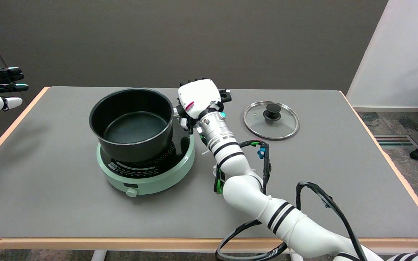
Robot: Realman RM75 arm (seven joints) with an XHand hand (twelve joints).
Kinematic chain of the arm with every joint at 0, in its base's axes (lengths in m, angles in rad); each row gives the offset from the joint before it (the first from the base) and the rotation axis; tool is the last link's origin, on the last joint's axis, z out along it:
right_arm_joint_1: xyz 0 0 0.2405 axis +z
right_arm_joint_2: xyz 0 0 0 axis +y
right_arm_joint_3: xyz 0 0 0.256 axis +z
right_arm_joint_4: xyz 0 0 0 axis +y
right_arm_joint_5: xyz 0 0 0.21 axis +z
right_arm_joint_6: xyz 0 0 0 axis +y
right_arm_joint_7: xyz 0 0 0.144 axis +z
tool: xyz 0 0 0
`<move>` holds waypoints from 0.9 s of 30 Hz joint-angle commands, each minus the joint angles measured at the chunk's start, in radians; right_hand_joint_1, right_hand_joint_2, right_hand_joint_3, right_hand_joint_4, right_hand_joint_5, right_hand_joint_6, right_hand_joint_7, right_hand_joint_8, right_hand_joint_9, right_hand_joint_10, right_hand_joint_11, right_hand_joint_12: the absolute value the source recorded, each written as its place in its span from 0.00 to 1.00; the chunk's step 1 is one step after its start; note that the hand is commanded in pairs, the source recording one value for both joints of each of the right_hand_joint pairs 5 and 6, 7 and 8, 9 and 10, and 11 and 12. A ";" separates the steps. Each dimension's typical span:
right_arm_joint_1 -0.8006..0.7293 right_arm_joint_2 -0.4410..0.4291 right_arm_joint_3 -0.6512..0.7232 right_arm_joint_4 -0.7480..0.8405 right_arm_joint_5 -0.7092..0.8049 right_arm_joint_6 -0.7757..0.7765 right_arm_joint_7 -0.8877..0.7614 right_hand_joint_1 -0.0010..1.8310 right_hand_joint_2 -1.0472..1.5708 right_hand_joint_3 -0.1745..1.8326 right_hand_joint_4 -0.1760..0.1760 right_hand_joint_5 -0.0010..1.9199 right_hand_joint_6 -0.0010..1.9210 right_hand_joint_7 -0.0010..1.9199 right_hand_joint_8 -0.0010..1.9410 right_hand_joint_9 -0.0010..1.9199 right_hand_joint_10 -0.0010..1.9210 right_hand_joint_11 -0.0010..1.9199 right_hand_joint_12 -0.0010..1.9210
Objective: Place the soup pot onto the induction stove.
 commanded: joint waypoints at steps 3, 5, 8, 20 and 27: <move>0.006 -0.006 -0.002 -0.060 0.006 0.027 0.003 0.54 0.89 0.39 0.24 0.90 0.90 0.90 0.89 0.90 0.90 0.90 0.90; 0.008 -0.007 -0.002 -0.062 0.006 0.027 0.003 0.54 0.89 0.39 0.24 0.90 0.90 0.90 0.89 0.90 0.90 0.90 0.90; 0.011 -0.007 -0.002 -0.064 0.006 0.027 0.003 0.54 0.89 0.39 0.24 0.90 0.90 0.90 0.89 0.90 0.90 0.90 0.90; 0.012 -0.007 -0.007 -0.072 0.006 0.033 0.002 0.54 0.89 0.37 0.25 0.90 0.90 0.90 0.89 0.90 0.90 0.90 0.90; 0.016 -0.007 -0.007 -0.074 0.006 0.034 0.001 0.53 0.88 0.37 0.24 0.86 0.86 0.86 0.85 0.86 0.86 0.86 0.86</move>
